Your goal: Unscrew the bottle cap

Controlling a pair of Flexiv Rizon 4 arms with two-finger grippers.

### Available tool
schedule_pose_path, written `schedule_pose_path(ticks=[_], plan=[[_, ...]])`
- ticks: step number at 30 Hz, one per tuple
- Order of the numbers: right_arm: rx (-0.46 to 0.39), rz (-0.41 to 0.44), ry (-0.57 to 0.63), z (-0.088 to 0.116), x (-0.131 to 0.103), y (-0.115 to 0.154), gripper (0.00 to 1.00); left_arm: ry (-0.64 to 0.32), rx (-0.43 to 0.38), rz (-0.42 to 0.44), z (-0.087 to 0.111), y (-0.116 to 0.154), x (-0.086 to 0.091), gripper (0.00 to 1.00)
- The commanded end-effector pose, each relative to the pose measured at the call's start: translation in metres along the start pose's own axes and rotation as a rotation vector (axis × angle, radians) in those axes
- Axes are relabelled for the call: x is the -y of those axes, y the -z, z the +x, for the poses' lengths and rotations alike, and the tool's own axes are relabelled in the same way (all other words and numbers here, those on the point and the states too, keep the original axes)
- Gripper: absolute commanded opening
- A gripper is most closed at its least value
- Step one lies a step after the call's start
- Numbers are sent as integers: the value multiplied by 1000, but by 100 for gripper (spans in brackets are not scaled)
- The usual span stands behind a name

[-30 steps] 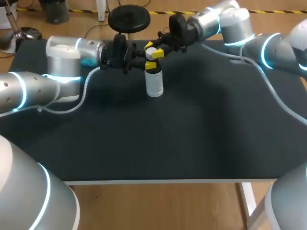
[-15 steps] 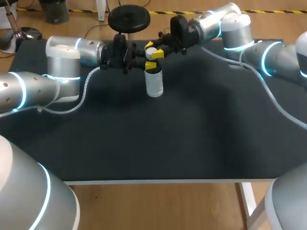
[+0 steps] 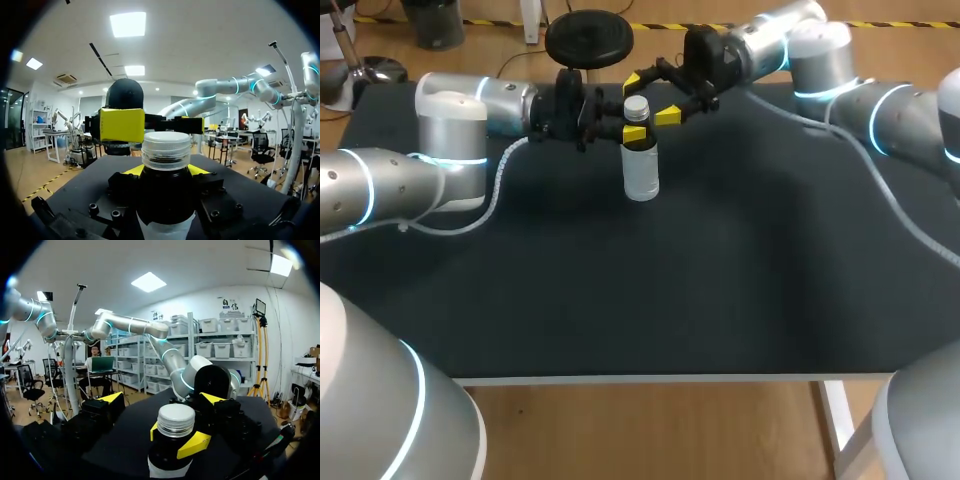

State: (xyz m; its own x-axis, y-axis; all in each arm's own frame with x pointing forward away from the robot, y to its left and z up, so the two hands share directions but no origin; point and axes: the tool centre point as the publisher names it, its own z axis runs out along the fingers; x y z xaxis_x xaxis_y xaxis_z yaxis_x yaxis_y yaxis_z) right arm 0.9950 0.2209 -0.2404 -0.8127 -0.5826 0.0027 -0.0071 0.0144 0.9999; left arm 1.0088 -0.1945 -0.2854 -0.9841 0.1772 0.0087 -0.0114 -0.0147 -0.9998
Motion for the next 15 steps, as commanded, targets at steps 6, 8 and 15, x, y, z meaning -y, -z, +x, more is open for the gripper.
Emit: schedule_pose_path(ticks=[6, 8, 15], plan=[[286, 123, 1, -11, -9, 15, 100, 1, -3, 0, -1, 0, 0, 0], [370, 126, 6, -11, -12, 17, 100, 1, -3, 0, -1, 0, 0, 0], [651, 154, -29, -9, -21, 23, 100, 1, -3, 0, -1, 0, 0, 0]])
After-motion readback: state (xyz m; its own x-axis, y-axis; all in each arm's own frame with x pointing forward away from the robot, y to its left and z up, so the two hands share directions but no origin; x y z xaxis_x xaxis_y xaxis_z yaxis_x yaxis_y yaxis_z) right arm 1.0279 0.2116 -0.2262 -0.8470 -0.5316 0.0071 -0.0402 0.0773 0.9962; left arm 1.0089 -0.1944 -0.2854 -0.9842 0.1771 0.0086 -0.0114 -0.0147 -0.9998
